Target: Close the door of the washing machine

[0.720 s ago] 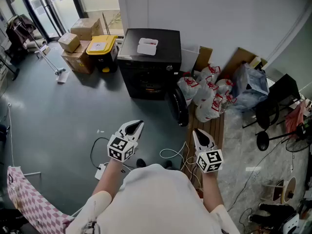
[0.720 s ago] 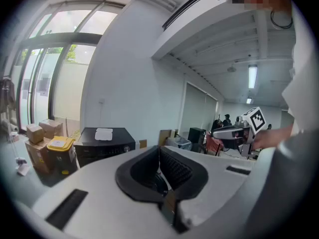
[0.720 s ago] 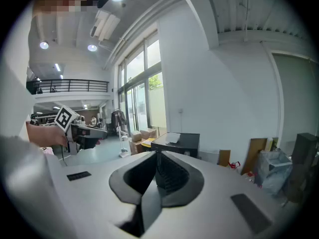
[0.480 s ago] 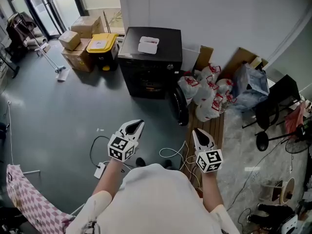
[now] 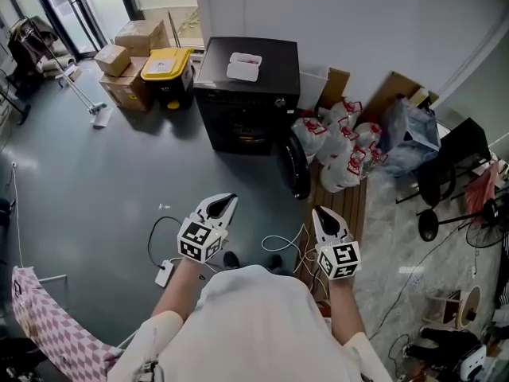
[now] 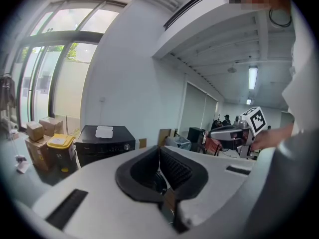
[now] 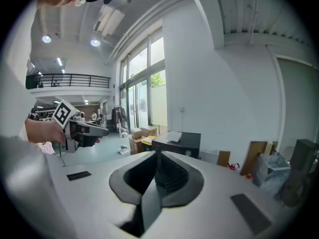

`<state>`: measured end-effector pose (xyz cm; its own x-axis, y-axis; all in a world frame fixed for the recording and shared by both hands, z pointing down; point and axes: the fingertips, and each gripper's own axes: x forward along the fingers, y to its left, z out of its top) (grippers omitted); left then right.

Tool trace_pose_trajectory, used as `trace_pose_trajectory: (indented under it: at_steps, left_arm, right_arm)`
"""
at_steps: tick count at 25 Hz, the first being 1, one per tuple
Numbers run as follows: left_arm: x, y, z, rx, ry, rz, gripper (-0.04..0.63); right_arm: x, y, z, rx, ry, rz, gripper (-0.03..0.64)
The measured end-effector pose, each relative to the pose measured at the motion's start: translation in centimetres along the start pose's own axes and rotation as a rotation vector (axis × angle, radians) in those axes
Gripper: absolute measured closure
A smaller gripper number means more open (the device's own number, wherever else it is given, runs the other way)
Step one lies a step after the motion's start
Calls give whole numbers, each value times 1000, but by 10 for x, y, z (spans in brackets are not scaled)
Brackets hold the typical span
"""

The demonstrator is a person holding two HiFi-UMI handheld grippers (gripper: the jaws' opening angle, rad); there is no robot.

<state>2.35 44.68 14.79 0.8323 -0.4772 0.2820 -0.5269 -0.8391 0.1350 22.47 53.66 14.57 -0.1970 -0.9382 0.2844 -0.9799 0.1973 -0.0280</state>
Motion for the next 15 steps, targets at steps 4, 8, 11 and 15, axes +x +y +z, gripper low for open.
trace_pose_trajectory:
  at_steps: [4, 8, 11, 15]
  left_arm:
    - [-5, 2, -6, -2, 7, -14, 583]
    - [-9, 6, -14, -1, 17, -32, 583]
    - [-11, 10, -18, -3, 20, -46, 583]
    - [-17, 15, -22, 1, 21, -67, 583]
  right_arm:
    - [0, 9, -2, 20, 0, -3, 571]
    - [2, 14, -6, 39, 1, -26, 569]
    - [1, 16, -7, 57, -3, -45, 568]
    - [1, 23, -8, 80, -8, -71, 552]
